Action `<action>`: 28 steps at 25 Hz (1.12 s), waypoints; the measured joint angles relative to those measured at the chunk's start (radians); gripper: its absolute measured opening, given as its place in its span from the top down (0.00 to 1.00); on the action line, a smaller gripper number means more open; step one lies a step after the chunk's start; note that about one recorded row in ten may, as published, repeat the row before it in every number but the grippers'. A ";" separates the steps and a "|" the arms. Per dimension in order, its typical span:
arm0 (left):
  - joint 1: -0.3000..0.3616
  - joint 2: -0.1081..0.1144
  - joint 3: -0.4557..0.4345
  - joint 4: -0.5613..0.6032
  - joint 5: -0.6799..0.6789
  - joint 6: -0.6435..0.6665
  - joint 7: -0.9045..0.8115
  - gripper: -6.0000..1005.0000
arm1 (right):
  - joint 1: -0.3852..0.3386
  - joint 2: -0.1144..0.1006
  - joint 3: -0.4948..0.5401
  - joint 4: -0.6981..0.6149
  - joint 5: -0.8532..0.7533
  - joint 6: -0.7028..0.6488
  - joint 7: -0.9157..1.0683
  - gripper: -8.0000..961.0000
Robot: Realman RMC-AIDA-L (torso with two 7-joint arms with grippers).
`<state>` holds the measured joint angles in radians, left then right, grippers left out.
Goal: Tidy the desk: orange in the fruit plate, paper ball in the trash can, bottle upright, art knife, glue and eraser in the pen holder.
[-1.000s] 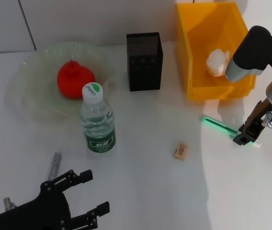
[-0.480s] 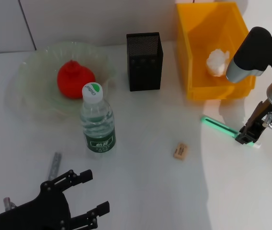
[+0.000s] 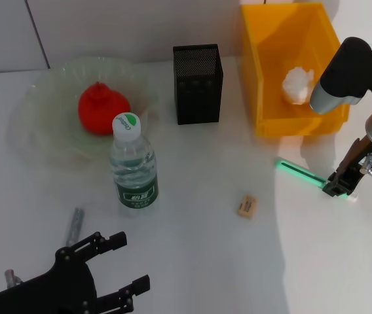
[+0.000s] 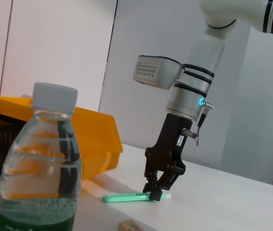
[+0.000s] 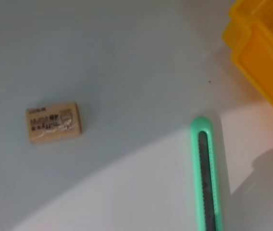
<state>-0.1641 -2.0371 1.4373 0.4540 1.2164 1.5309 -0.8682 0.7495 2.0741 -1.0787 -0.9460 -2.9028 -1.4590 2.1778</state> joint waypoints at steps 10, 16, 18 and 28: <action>0.000 0.000 0.000 0.000 0.000 0.000 0.000 0.19 | -0.006 0.000 0.011 -0.054 0.042 -0.074 -0.020 0.82; 0.000 0.000 0.001 0.000 0.000 0.000 0.000 0.19 | -0.018 -0.008 0.052 -0.172 0.197 -0.234 -0.030 0.82; 0.000 -0.001 0.002 0.001 0.000 0.000 0.000 0.19 | -0.017 -0.009 0.081 -0.201 0.265 -0.294 -0.029 0.82; -0.011 -0.005 0.002 0.000 0.000 0.001 0.013 0.19 | 0.002 -0.022 0.166 -0.222 0.478 -0.401 0.100 0.81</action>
<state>-0.1752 -2.0416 1.4394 0.4540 1.2164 1.5318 -0.8553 0.7511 2.0522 -0.9124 -1.1679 -2.4246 -1.8605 2.2773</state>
